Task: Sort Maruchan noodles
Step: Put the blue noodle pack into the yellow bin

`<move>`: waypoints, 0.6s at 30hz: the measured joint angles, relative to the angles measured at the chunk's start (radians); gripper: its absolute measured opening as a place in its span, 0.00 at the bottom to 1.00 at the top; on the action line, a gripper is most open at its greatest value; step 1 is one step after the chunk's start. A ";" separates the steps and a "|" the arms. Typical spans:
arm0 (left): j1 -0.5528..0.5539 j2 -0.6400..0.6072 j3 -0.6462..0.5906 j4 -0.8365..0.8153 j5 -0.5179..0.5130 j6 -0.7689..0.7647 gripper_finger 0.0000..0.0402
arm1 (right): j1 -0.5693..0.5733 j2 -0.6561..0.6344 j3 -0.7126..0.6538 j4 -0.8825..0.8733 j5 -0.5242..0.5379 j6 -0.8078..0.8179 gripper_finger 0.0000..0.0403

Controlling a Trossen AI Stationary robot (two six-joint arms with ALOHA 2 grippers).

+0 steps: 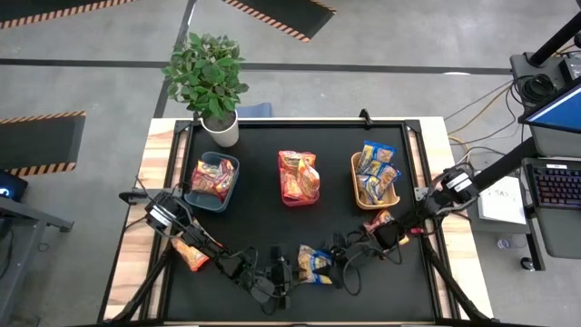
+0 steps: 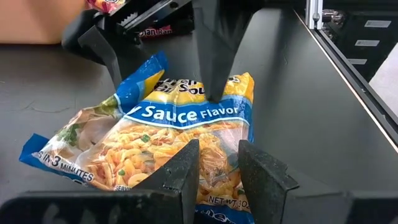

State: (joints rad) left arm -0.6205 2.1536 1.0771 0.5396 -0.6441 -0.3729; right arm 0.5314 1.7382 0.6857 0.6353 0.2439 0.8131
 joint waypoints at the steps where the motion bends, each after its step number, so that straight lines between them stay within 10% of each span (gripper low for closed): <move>1: 0.000 0.000 0.000 0.001 -0.001 0.000 0.24 | 0.000 0.000 0.000 0.000 0.004 0.000 0.73; 18: 0.000 0.000 0.000 0.001 0.000 0.001 0.24 | -0.003 -0.001 -0.002 -0.008 0.026 -0.014 0.30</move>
State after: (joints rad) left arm -0.6205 2.1536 1.0767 0.5407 -0.6445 -0.3718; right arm 0.5282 1.7374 0.6834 0.6275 0.2695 0.7989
